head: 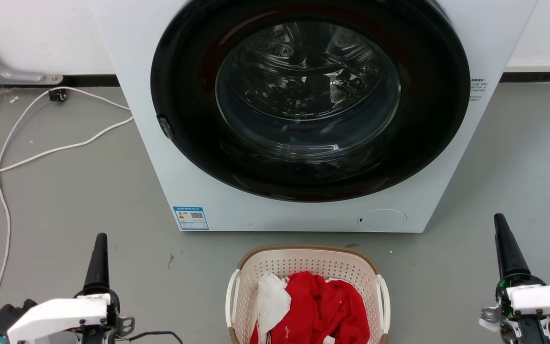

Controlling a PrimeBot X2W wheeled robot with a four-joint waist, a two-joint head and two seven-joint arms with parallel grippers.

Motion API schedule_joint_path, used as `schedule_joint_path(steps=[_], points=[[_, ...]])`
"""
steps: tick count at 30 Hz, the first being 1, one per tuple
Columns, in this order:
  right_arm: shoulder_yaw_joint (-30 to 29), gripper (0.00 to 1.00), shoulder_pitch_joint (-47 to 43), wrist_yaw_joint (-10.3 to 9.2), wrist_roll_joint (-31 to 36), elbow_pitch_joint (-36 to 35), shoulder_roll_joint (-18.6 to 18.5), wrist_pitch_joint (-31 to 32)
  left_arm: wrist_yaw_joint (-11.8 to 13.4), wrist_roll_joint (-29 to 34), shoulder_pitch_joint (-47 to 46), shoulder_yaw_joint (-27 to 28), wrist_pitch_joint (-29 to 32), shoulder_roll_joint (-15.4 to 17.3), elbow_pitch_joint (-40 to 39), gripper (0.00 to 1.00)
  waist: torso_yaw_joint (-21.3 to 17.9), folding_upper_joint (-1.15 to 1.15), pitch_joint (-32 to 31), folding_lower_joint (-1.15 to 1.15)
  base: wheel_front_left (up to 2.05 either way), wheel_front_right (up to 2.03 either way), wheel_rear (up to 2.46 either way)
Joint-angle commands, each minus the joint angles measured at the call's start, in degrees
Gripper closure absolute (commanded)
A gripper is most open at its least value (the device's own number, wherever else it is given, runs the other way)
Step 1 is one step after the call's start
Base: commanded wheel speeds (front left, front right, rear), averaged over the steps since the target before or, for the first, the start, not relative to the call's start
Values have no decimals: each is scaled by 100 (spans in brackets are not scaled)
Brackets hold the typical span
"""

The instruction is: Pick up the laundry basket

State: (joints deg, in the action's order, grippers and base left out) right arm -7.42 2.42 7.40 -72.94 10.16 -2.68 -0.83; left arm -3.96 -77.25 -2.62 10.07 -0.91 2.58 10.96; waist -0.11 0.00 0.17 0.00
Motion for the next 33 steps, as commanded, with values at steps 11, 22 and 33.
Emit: schedule_joint_path(steps=[11,22,33], points=[[184,0,148,10,2070,-856,-21,-269,253,1520,75,-204,-270,25,-1064,0,-1,0,25,0,0,0,0],[634,0,14,11,3566,-1065,-25,-481,314,3611,206,-1022,-476,28,-1489,0,-1,0,24,0,0,0,0],[617,0,-131,11,4665,-1066,-25,-663,683,4709,263,-1731,-664,323,-1631,0,-20,0,28,0,0,0,0]])
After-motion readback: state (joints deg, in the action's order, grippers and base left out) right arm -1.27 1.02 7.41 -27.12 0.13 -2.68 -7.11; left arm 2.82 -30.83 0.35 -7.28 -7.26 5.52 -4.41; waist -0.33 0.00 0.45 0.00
